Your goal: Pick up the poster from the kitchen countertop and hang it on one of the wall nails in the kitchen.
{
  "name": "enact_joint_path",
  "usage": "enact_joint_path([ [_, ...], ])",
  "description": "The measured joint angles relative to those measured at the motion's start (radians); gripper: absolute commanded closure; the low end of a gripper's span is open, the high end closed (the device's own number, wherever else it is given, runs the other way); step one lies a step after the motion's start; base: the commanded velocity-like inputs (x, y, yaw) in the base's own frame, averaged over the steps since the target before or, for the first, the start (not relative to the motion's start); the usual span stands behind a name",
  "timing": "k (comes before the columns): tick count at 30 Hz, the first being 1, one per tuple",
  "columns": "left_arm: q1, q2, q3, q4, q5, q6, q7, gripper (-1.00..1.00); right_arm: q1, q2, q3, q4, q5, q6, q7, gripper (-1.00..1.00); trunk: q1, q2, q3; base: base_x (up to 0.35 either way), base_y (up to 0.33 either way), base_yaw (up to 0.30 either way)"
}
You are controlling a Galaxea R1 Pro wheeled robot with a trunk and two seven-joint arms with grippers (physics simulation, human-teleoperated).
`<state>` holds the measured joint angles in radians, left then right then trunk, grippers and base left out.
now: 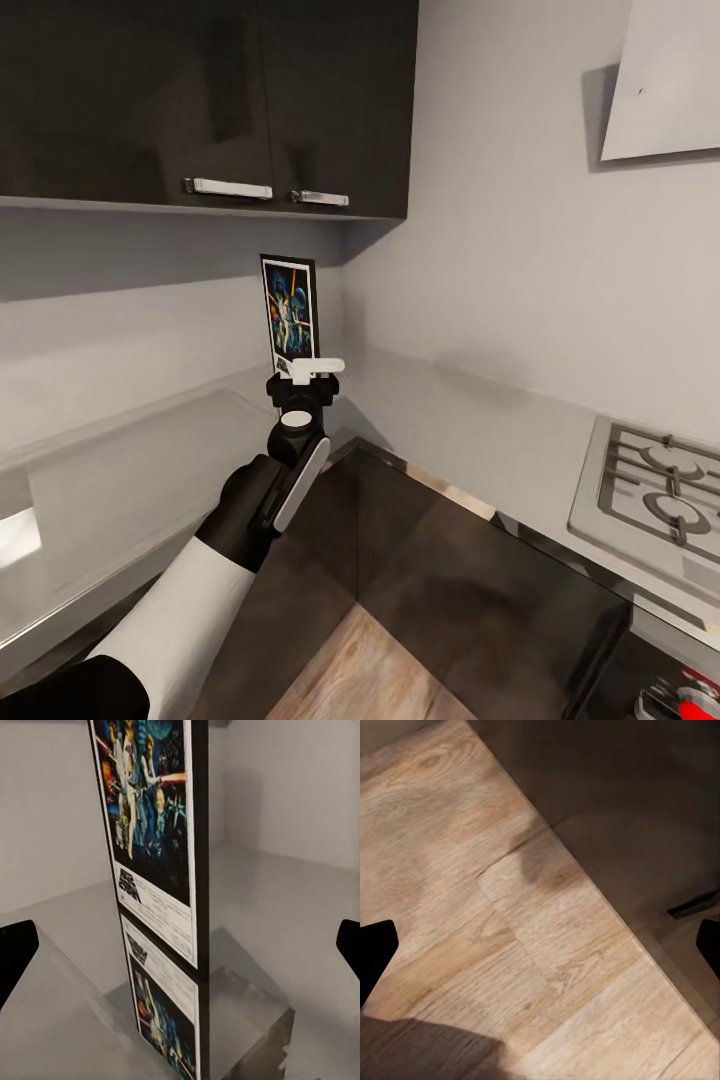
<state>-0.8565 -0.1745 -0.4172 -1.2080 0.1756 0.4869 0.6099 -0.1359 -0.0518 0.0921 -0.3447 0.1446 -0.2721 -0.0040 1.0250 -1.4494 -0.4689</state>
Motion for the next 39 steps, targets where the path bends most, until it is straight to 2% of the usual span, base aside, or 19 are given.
enact_joint_path([
  [25,-0.004,0.000,0.001,0.018,0.000,0.003,0.000,-1.00,0.000,0.002,0.005,0.002,0.006,0.001,0.002,-1.00,0.000,0.000,0.000,0.041,0.000,0.000],
  [27,-0.031,0.000,0.001,0.037,0.000,0.005,0.000,-1.00,0.000,0.002,0.005,0.002,0.006,0.001,0.002,-1.00,0.000,0.000,0.000,0.000,0.000,0.000],
  [29,-0.085,0.000,0.002,0.086,0.001,0.006,0.000,-1.00,0.000,0.002,0.005,0.002,0.006,0.001,0.001,-1.00,0.000,0.000,0.000,0.000,0.000,0.000],
  [32,-0.229,0.000,0.003,0.216,0.004,0.006,0.000,-1.00,0.000,0.001,0.006,0.001,0.006,0.001,0.001,-1.00,0.000,0.000,0.000,0.000,0.000,0.000],
  [37,-0.313,0.000,0.004,0.321,0.020,0.005,0.000,-1.00,0.000,0.001,0.006,0.001,0.006,0.001,0.001,-1.00,0.000,0.000,0.000,0.000,0.000,0.000],
  [39,-0.342,0.000,0.005,0.367,0.048,0.003,0.000,-1.00,0.000,0.000,0.006,0.001,0.006,0.001,0.001,-1.00,0.000,0.000,0.000,0.000,0.000,0.000],
])
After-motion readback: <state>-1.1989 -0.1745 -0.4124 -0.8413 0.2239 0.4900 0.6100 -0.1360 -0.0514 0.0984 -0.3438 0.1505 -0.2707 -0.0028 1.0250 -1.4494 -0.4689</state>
